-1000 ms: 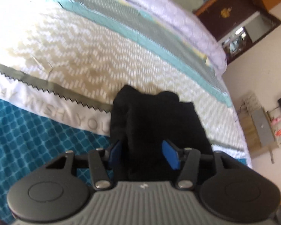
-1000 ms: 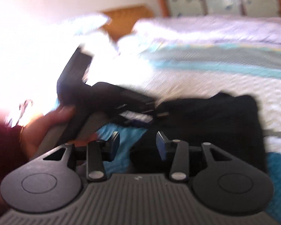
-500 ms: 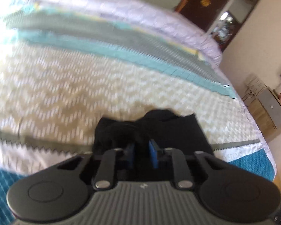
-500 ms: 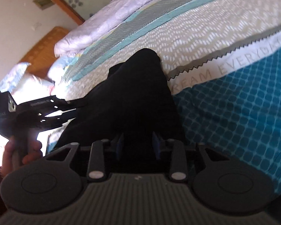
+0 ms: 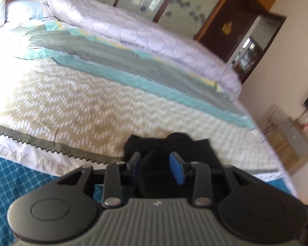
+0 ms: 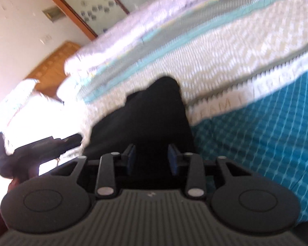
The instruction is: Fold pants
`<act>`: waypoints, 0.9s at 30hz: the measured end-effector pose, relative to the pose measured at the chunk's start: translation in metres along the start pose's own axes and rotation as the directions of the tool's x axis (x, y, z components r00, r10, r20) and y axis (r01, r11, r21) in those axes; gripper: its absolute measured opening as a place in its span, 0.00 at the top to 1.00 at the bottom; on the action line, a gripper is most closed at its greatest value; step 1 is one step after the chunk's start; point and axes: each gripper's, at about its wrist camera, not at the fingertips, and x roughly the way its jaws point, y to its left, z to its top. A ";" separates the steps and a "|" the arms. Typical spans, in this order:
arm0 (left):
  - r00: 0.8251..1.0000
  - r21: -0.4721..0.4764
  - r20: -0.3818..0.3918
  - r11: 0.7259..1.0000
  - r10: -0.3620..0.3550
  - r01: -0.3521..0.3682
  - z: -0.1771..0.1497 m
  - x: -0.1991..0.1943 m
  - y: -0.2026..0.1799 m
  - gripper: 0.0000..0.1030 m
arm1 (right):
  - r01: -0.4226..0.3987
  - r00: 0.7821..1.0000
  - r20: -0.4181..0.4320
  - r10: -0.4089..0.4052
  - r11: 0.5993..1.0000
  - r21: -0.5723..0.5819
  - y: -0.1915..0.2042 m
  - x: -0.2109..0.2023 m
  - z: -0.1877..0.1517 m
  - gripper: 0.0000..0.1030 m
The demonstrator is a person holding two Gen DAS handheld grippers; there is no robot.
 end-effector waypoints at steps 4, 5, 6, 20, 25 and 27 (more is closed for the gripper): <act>0.991 0.062 -0.031 0.989 -0.130 0.132 -0.012 -0.015 -0.027 0.69 | -0.061 0.998 0.028 0.061 0.998 -0.023 0.015 -0.002 0.005 0.63; 0.987 0.084 -0.052 0.985 -0.149 0.153 -0.018 -0.015 -0.033 0.69 | -0.078 0.997 0.016 0.078 0.997 -0.031 0.018 0.001 0.005 0.63; 0.984 0.104 -0.077 0.980 -0.162 0.169 -0.026 -0.012 -0.038 0.69 | -0.088 0.996 -0.002 0.088 0.995 -0.042 0.022 0.005 0.002 0.63; 0.970 -0.019 -0.219 0.995 -0.103 0.101 -0.072 0.020 -0.006 0.70 | -0.067 0.983 -0.173 0.066 0.998 0.004 0.018 0.045 -0.025 0.65; 0.976 -0.038 -0.178 0.992 -0.125 0.120 -0.064 -0.002 -0.008 0.50 | -0.079 0.991 -0.108 0.078 0.997 0.003 0.017 0.027 -0.019 0.63; 0.984 -0.037 -0.137 0.993 -0.116 0.112 -0.060 -0.014 -0.006 0.43 | -0.065 0.997 -0.050 0.065 0.998 -0.014 0.014 0.015 -0.012 0.59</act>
